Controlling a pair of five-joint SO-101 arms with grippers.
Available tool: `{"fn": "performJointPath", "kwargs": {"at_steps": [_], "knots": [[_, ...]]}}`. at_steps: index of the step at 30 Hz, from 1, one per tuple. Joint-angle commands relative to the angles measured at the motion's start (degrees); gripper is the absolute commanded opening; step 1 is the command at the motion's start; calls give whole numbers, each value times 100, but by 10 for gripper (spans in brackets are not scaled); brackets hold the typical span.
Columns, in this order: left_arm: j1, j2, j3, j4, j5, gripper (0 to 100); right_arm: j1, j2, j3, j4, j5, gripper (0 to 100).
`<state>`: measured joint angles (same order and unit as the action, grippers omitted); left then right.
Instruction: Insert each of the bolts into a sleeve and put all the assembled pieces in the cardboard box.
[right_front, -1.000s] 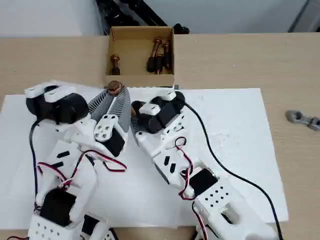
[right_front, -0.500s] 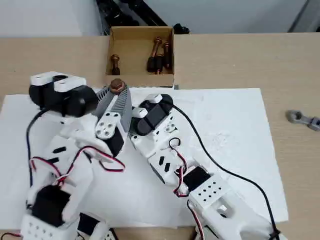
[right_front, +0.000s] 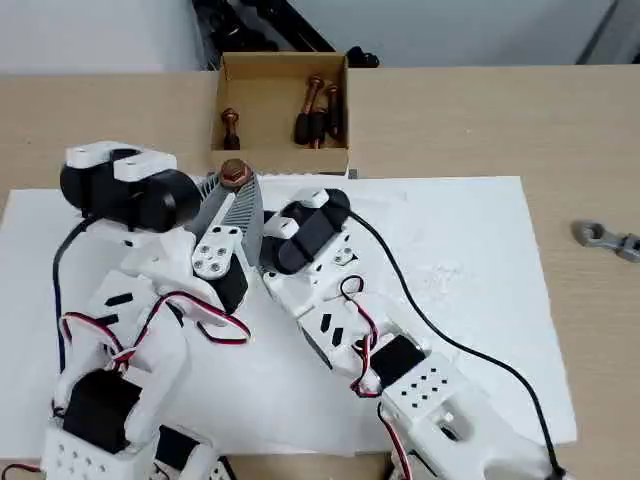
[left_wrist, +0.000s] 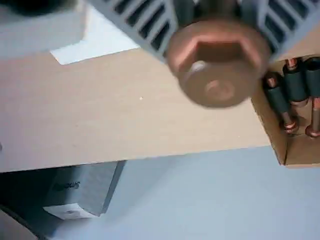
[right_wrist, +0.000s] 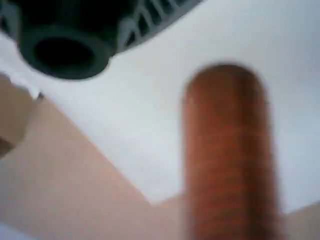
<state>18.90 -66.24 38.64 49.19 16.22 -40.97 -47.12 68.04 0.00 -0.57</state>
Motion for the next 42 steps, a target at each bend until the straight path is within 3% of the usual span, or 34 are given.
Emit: {"fn": "performJointPath", "kwargs": {"at_steps": [1,27,42], "knots": [[35,9,-40,-114,-35,5,-31,-295,0,4,62,8],[53,-26,321,-79,158,5,-31,-409,26,13,62,8],[-9,-35,725,-879,123,5,-31,-409,26,13,62,8]]}}
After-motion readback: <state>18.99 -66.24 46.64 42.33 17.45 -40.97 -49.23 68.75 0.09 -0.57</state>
